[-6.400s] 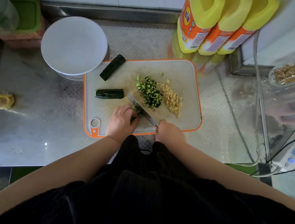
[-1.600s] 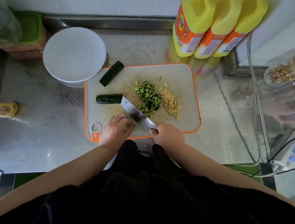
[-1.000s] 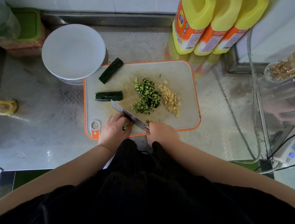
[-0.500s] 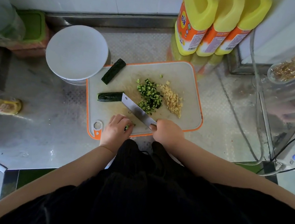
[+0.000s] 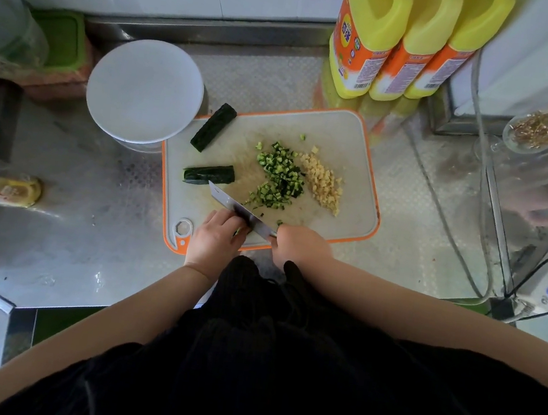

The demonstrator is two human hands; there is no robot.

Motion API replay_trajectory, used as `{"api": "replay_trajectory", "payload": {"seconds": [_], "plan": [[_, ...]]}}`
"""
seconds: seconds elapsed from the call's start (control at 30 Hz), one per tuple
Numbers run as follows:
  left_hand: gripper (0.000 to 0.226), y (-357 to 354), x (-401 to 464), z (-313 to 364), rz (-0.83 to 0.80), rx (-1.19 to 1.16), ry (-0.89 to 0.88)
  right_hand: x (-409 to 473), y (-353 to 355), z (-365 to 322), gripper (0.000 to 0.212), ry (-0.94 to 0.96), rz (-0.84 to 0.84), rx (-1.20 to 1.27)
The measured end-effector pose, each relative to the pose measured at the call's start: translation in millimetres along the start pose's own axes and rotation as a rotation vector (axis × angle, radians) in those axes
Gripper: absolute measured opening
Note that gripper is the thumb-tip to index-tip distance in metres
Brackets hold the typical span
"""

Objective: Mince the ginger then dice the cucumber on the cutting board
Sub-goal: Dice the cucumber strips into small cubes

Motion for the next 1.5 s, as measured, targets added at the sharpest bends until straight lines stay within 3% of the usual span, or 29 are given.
{"api": "replay_trajectory", "payload": {"seconds": [0.4, 0.97, 1.27, 1.5], "plan": [[0.022, 2.2, -1.5, -0.3, 0.05, 0.036, -0.066, 9.2, -2.2, 15.3, 0.041, -0.057, 0.013, 0.137], [0.023, 2.2, -6.6, 2.4, 0.037, -0.003, -0.023, 0.6, -2.6, -2.8, 0.032, 0.013, -0.039, 0.042], [0.024, 3.2, -9.4, 0.8, 0.043, 0.006, -0.013, 10.2, -5.9, -10.4, 0.023, -0.036, 0.021, 0.002], [0.022, 4.1, -10.5, 1.3, 0.034, 0.035, -0.014, 14.3, -1.8, 3.3, 0.036, -0.05, -0.022, 0.131]]}}
Point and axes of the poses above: each hand's wrist, its own x-axis towards the middle knuckle, its own y-axis out of the back of the hand, z = x × y, the point moved 5 cm from there along x, towards the middle knuckle, and after that the axes turned 15 degrees about -x, right-handed, at the moved point
